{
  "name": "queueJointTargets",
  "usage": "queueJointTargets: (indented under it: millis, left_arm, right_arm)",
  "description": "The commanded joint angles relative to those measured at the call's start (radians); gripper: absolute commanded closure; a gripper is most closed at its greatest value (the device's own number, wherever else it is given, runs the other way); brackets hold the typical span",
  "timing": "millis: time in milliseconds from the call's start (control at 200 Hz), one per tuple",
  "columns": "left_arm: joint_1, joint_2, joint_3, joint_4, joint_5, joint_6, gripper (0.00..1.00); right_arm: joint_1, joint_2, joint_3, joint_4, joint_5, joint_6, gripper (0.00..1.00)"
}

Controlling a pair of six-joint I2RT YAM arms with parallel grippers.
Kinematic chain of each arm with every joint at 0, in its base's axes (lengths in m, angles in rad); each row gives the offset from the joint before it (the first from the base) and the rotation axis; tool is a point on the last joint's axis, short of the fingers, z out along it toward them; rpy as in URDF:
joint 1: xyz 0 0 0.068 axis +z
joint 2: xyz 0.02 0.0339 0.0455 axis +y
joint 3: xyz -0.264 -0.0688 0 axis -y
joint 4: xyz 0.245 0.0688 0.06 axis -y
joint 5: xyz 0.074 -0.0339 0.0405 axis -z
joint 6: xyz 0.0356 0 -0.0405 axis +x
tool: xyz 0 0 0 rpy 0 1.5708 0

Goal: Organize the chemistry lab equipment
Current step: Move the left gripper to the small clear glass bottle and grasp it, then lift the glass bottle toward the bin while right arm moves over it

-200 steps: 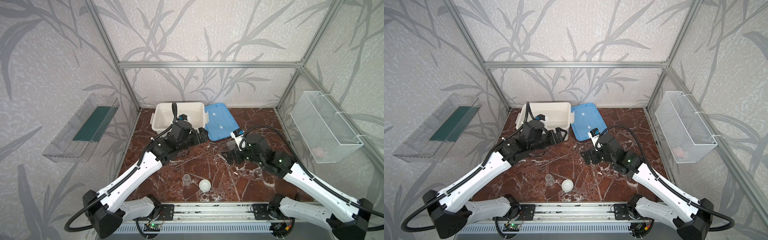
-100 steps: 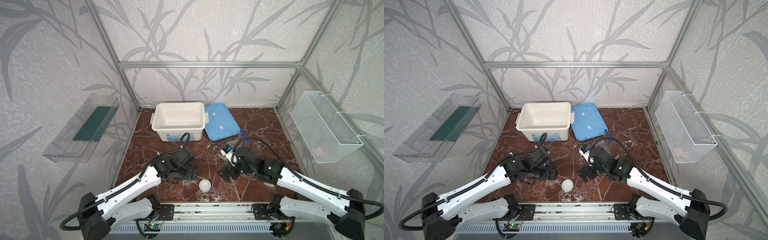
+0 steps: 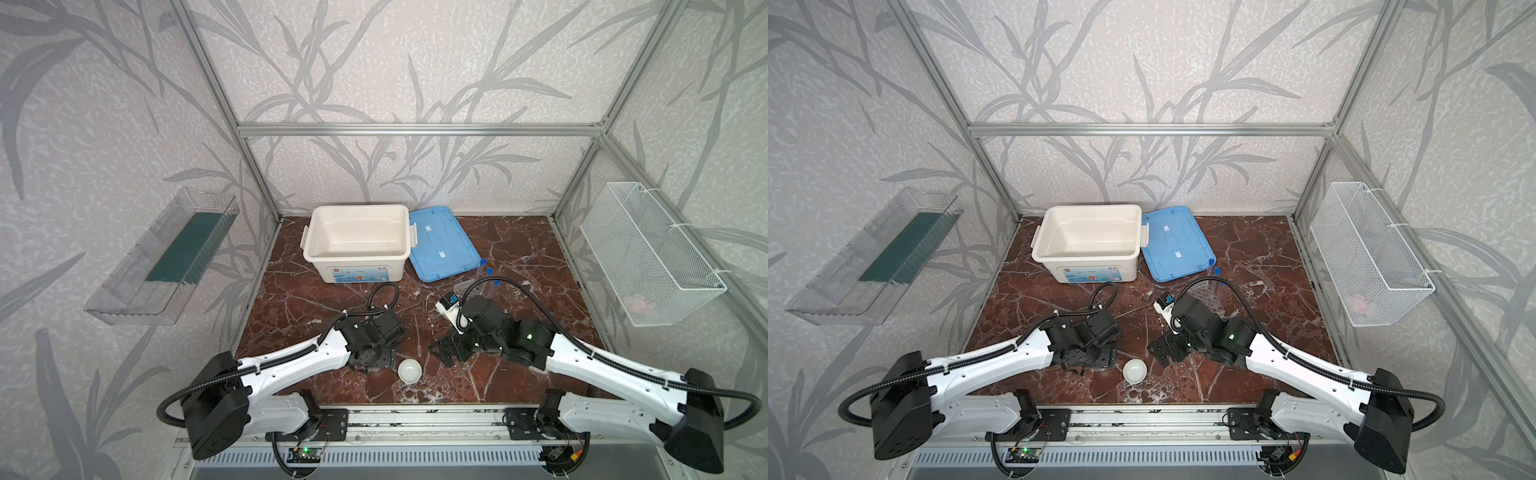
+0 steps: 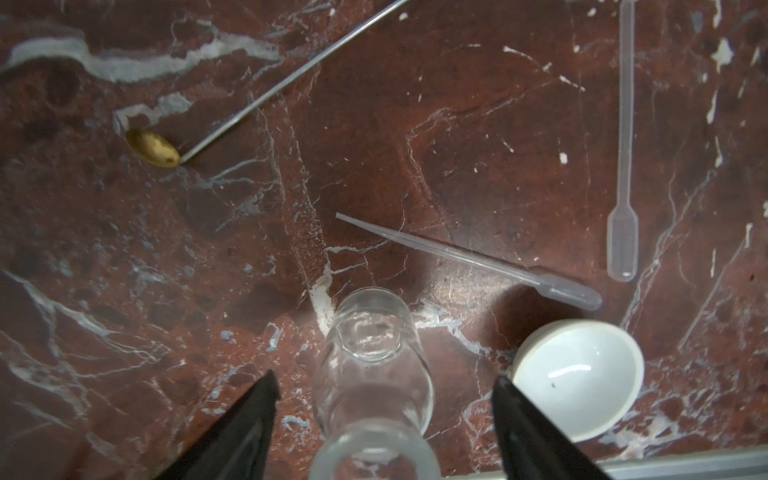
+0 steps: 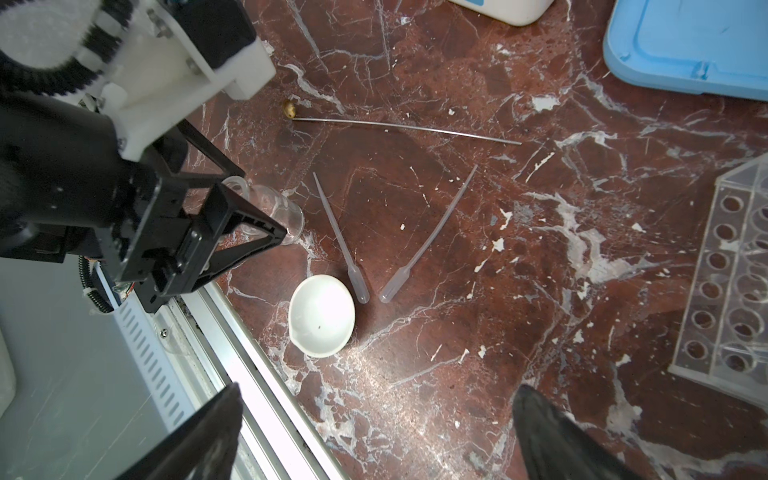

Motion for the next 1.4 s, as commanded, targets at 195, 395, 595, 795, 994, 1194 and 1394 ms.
queueJointTargets:
  millis: [195,395,595,795,994,1194,1394]
  left_arm:
    - [-0.007,0.020,-0.023,0.026,-0.031,-0.035,0.30]
    - [-0.009,0.039,-0.020,0.033,-0.026,-0.035,0.40]
    - [-0.007,0.056,-0.022,0.031,-0.031,-0.034,0.41]
    - [-0.008,0.094,-0.028,0.052,-0.020,-0.030,0.40]
    - [-0.007,0.049,-0.018,0.028,-0.033,-0.036,0.54]
    - [-0.007,-0.031,0.051,-0.061,-0.071,-0.013,0.71]
    - [0.009,-0.105,0.213,-0.174,-0.106,0.069,0.72]
  right_arm:
    - [0.008,-0.003,-0.006,0.010,0.018,0.019,0.01]
    - [0.010,0.017,0.006,0.004,0.023,0.016,0.01]
    - [0.011,0.024,0.008,-0.001,0.031,0.011,0.01]
    - [0.012,0.028,0.006,-0.004,0.035,0.009,0.01]
    - [0.012,0.017,-0.002,-0.008,0.046,0.007,0.01]
    - [0.012,0.009,0.028,0.003,0.033,0.016,0.01]
    - [0.008,-0.028,0.108,0.069,-0.002,0.063,0.01]
